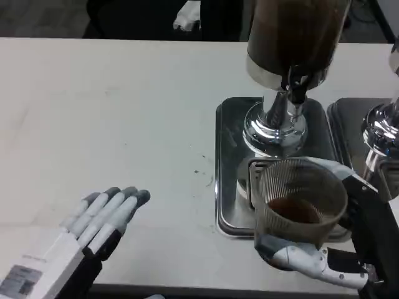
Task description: Grasp the cup under the faucet to collect the drink, then remove the cup.
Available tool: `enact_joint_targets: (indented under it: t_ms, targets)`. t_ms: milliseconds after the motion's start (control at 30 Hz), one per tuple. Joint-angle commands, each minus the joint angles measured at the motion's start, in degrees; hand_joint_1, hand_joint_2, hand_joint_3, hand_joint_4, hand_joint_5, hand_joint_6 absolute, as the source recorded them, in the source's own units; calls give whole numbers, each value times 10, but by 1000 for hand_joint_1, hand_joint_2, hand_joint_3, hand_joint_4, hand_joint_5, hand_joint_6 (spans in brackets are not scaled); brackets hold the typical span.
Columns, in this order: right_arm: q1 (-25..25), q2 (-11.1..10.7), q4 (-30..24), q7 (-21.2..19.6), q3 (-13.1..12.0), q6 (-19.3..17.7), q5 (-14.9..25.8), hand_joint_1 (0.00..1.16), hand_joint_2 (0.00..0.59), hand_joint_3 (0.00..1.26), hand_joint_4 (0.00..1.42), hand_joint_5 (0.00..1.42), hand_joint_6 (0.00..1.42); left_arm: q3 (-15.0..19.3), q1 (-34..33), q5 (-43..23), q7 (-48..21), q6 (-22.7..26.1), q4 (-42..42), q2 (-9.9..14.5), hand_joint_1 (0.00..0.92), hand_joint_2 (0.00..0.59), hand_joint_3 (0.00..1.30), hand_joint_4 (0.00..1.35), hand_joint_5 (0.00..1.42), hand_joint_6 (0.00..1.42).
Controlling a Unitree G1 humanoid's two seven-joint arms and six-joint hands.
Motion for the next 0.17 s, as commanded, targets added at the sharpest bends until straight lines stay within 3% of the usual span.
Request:
enact_joint_targets:
  t_ms: [33,167]
  targets:
    - [-6,2,-16,2,-3,-12,14,1154,115,896,935,912,1254,-5,-2,9,8,4,-9,-4,0,146,0,0,0,0]
    - [-5,3,-17,2,-3,-12,16,1154,115,896,935,912,1254,-4,-2,9,7,7,-8,-4,0,146,0,0,0,0]
